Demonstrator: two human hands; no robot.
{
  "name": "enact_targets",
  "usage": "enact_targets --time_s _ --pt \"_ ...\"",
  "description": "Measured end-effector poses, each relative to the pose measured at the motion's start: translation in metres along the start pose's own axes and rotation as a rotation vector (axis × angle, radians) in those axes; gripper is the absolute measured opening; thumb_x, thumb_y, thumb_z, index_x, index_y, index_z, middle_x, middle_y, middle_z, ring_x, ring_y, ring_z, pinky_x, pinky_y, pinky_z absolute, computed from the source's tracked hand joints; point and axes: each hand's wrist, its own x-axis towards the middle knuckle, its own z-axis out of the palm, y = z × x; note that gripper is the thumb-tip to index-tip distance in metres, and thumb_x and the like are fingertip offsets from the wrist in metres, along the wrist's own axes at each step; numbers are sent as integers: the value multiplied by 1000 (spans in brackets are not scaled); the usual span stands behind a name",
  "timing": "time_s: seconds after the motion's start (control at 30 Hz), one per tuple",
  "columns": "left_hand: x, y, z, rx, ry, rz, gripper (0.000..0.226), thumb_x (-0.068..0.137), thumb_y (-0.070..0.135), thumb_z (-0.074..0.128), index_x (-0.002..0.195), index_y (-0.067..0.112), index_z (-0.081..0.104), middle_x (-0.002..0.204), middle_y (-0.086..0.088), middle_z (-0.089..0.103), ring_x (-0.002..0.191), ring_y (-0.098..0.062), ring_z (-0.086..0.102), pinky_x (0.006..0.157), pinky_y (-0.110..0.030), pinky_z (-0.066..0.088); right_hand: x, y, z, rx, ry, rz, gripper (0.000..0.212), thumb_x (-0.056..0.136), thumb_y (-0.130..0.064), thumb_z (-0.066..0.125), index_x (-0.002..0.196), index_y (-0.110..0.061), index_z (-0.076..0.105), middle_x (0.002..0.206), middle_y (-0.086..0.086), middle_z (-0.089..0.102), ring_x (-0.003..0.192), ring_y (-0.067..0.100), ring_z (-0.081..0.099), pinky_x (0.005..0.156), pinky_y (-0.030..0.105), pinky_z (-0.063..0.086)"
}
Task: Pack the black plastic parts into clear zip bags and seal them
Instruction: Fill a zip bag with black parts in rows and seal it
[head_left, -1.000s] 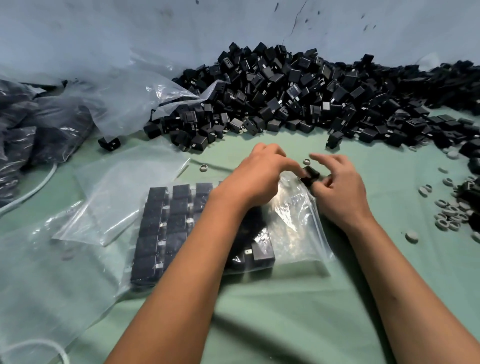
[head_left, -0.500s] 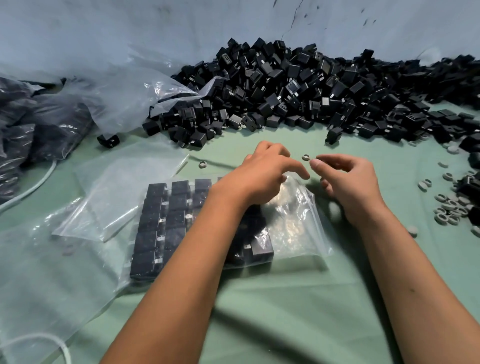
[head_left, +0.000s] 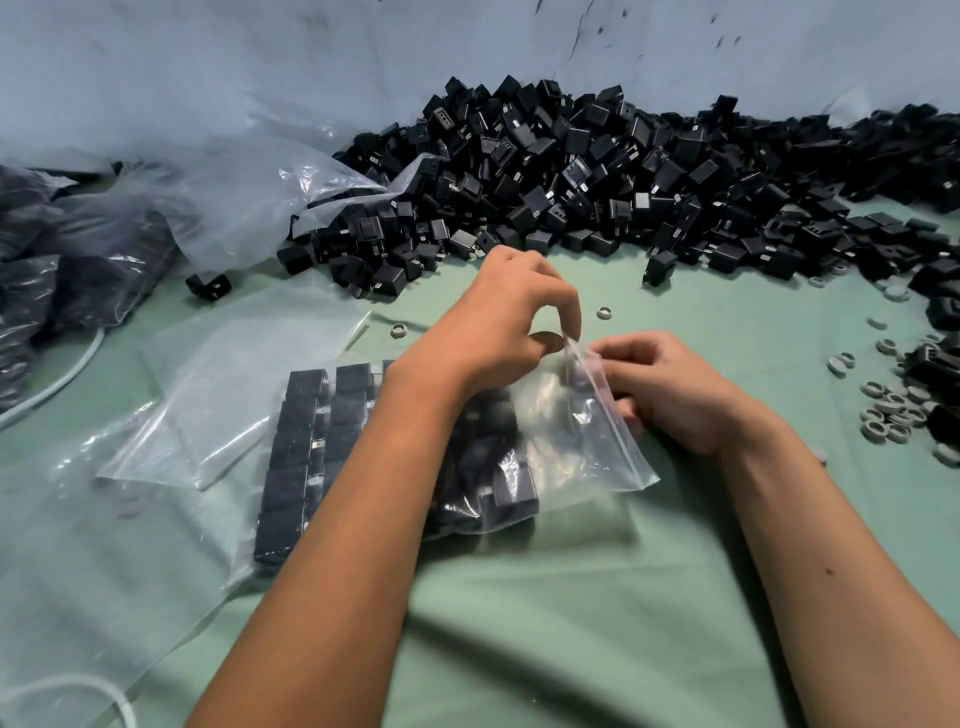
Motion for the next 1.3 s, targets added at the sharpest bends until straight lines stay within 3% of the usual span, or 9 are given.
enact_targets --time_s 0.1,0.3,0.43,0.57,0.7,0.8,0.93,1.23,1.3 --pt "1 1 -3 -16 32 7 18 86 15 80 92 31 75 120 6 58 121 -16 40 99 -22 28 1 -1 11 -158 29 -114 18 87 -14 82 103 -6 78 96 24 74 79 28 67 74 50 57" --pt "-1 1 -4 -54 8 -17 17 85 17 79 93 31 74 118 5 59 120 -16 46 102 -31 38 8 4 32 -602 216 -405 15 81 -12 85 94 -14 79 93 10 64 85 26 65 75 48 54" --pt "-7 -10 -19 -140 46 -165 12 89 24 77 94 27 66 112 8 62 110 -9 56 90 -27 46 4 3 33 -576 248 -392 18 75 -17 88 89 -23 79 83 -2 73 76 15 71 71 43 60" --pt "-20 -32 -34 -49 -156 -345 10 86 25 80 83 32 73 110 10 67 108 -8 59 90 -31 45 10 5 35 -303 246 -262 17 85 -6 79 98 -16 80 81 -6 78 77 8 75 74 33 60" --pt "-27 -40 -34 -76 -217 -414 9 82 26 85 85 32 79 111 7 70 107 -5 62 89 -28 46 6 6 43 -355 233 -344 18 80 -12 87 91 -25 82 88 -6 79 84 11 77 74 25 63" --pt "-26 -41 -29 -74 -222 -396 8 80 25 86 83 28 80 99 12 73 95 11 57 74 -15 42 7 5 46 -427 295 -414 24 77 -16 91 98 -24 83 90 0 77 82 17 76 74 32 64" --pt "-26 -44 -26 -99 -223 -397 8 79 25 87 81 29 80 95 16 72 96 12 56 72 -13 40 6 3 47 -534 281 -493 35 74 -11 92 107 -20 81 94 3 75 83 18 74 73 40 64" --pt "-23 -52 -18 -203 -61 -471 16 92 8 73 98 22 68 93 5 75 88 -12 71 87 -38 59 13 5 55 -424 266 -471 27 81 -36 86 106 -27 81 94 0 79 84 16 76 71 39 64" --pt "-24 -54 -15 -213 -27 -489 21 90 6 75 99 23 66 90 6 76 87 -12 72 87 -40 59 12 5 55 -452 221 -543 34 82 -21 85 111 -36 75 95 -14 77 87 8 75 76 29 62"
